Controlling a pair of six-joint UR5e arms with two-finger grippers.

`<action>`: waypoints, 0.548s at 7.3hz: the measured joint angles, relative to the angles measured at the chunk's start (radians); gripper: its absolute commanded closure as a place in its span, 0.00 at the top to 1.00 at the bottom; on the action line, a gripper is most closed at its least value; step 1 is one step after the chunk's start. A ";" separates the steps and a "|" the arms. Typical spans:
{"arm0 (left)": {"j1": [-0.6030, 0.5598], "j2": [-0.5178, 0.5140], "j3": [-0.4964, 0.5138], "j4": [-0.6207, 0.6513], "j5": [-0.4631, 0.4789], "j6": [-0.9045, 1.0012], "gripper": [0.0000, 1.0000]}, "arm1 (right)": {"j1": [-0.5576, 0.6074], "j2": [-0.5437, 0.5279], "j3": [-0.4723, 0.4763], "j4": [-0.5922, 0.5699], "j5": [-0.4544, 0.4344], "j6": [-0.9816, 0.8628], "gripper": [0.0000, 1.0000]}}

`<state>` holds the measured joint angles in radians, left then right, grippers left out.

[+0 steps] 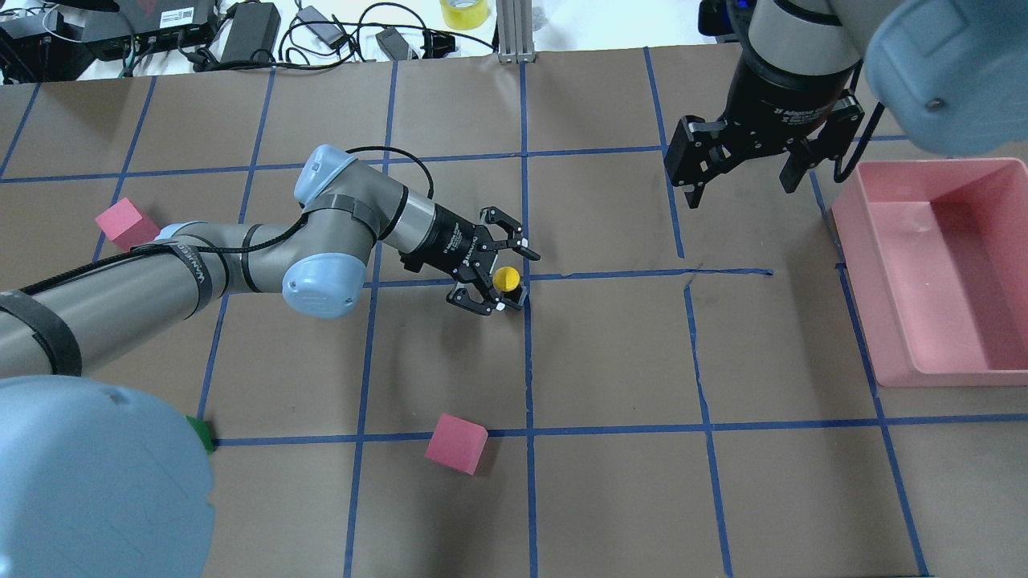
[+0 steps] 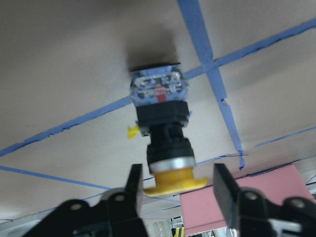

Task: Align button upright
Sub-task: 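Open the left gripper and withdraw it from the upright switch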

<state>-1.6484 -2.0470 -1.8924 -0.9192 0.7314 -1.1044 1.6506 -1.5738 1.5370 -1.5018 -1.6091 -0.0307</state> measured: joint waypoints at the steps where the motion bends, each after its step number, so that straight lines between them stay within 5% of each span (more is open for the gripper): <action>1: 0.012 0.015 0.012 0.002 0.033 0.002 1.00 | 0.000 0.000 0.000 0.000 0.000 0.000 1.00; 4: 0.043 0.095 0.115 -0.056 0.271 0.047 1.00 | 0.000 0.000 0.000 -0.001 0.000 0.000 1.00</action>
<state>-1.6052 -1.9521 -1.7777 -0.9753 1.0022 -1.0578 1.6506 -1.5739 1.5374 -1.5024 -1.6088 -0.0307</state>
